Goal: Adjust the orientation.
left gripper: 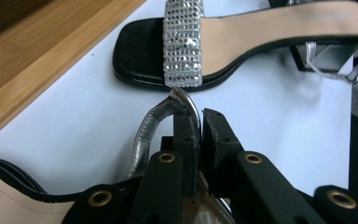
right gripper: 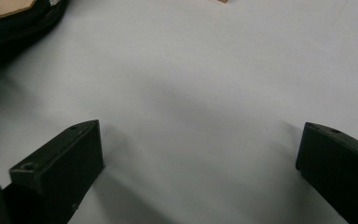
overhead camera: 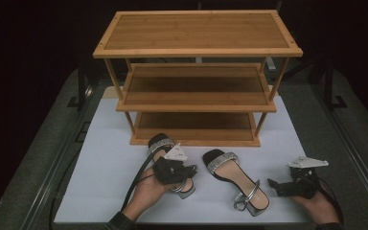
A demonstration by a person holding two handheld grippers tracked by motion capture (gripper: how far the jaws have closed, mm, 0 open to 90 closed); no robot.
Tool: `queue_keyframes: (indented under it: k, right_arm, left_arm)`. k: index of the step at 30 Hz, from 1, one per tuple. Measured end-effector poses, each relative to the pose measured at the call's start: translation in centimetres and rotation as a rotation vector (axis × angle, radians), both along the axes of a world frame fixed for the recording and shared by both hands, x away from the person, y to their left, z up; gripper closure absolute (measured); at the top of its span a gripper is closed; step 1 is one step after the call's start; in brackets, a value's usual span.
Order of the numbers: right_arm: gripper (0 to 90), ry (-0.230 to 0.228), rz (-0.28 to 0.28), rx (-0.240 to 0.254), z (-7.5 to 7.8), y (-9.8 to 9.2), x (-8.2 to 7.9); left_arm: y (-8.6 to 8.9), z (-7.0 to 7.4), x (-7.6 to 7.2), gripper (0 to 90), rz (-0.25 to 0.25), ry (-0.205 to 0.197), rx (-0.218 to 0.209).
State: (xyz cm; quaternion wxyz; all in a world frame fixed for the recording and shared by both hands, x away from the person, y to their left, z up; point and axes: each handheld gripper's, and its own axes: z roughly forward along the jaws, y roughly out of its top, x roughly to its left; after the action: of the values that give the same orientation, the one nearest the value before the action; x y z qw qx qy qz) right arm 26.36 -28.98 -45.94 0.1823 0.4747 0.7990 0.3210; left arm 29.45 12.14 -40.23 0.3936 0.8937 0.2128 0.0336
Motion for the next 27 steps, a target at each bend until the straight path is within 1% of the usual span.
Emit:
queue_keyframes:
  k: [2, 5, 6, 7, 8, 11, 15, 19, 21, 25, 27]
  right_arm:
    - [0.0, 0.000, 0.000, 0.000, 0.0, 0.0, 0.0]
    - [0.0, 0.000, 0.000, 0.001, 0.0, 0.0, 0.0]
    - [0.0, 0.000, 0.000, 0.001, 0.0, 0.0, 0.0]
    - [0.0, 0.000, 0.000, 0.001, 0.0, 0.0, 0.0]
    - [0.0, 0.000, 0.000, 0.001, 0.0, 0.0, 0.0]
    - [0.0, 0.000, 0.000, 0.001, 0.0, 0.0, 0.0]
    - [0.0, 0.000, 0.000, 0.001, 0.0, 0.0, 0.0]
    - [0.0, 0.000, 0.000, 0.001, 0.0, 0.0, 0.0]
    - [0.0, 0.000, 0.000, 0.001, 0.0, 0.0, 0.0]
    - [0.0, 0.000, 0.000, 0.001, 0.0, 0.0, 0.0]
    - [0.0, 0.000, 0.000, 0.000, 0.0, 0.0, 0.0]
  left_arm:
    - [0.3, 0.6, -0.3, 84.4, -0.006, -0.023, -0.005]
    - [1.1, 2.0, -0.7, 84.4, 0.000, -0.055, -0.012]
    - [1.5, 2.4, -0.8, 84.4, -0.001, -0.068, -0.002]
    - [1.9, 2.8, -0.9, 84.4, 0.006, -0.075, 0.000]
    - [2.2, 3.1, -1.0, 84.5, 0.004, -0.085, 0.011]
    - [3.0, 3.7, -1.1, 84.4, 0.009, -0.107, 0.027]
    - [4.2, 4.6, -1.5, 84.4, 0.022, -0.119, 0.010]
    - [5.5, 5.5, -2.2, 84.4, 0.028, -0.138, 0.012]
    - [6.3, 5.8, -2.6, 84.4, 0.036, -0.144, 0.006]
    - [8.2, 5.9, -3.2, 84.4, 0.056, -0.143, -0.009]
    - [9.0, 5.7, -3.6, 84.4, 0.059, -0.128, -0.018]
